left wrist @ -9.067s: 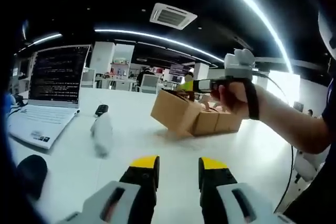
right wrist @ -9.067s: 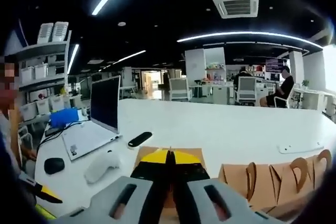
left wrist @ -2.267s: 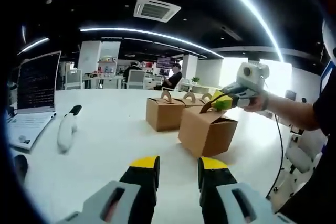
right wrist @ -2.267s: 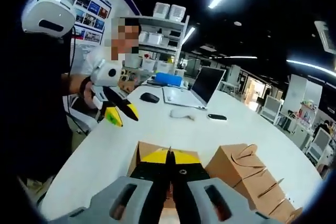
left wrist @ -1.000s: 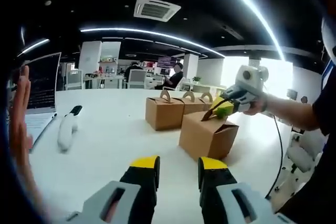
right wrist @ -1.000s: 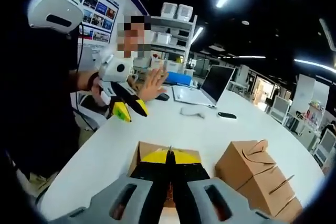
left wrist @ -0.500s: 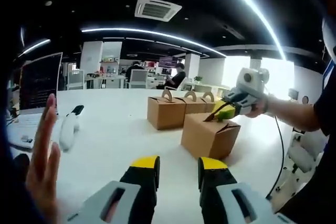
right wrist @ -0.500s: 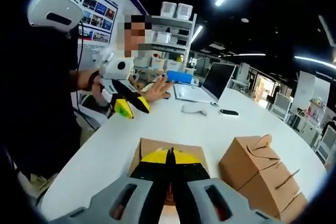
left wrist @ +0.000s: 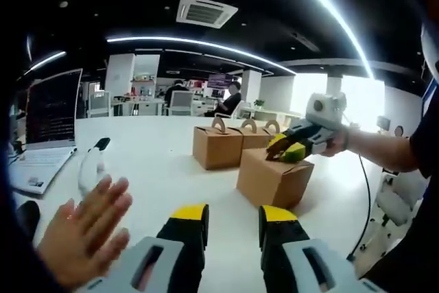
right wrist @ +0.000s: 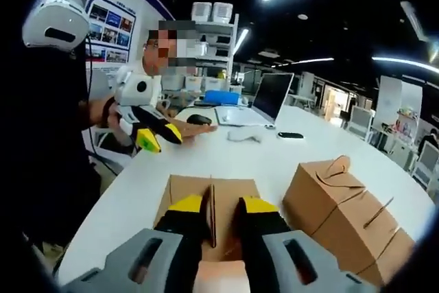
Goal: Pick up one paper box from the group, open the paper box, and remove the item inside
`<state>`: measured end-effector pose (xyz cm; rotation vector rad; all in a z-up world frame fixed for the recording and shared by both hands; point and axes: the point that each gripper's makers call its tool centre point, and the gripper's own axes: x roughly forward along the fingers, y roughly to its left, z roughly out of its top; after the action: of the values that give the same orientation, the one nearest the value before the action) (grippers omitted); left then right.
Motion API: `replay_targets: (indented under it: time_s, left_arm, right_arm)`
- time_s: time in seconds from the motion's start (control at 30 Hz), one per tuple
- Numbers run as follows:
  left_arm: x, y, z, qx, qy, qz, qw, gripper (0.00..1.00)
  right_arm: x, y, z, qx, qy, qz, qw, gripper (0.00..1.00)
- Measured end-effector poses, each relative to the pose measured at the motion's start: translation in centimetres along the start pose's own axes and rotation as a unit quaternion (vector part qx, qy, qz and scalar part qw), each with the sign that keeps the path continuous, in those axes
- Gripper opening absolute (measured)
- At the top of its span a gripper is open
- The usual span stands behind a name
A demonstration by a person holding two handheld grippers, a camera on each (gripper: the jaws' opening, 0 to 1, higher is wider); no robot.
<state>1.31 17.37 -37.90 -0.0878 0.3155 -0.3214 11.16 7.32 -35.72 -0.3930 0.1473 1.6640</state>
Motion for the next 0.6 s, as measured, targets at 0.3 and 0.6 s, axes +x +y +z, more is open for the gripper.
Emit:
replay_targets:
  time_s: [0.3, 0.6]
  left_arm:
    - [-0.01, -0.14, -0.30, -0.001, 0.002, -0.001, 1.0000, 0.31]
    - [0.07, -0.19, 0.14, 0.002, -0.002, -0.004, 1.0000, 0.31]
  right_arm:
    - [-0.15, -0.26, -0.36, 0.015, -0.004, 0.004, 0.9999, 0.25]
    - [-0.52, -0.33, 0.18, 0.025, -0.016, 0.001, 0.9996, 0.24]
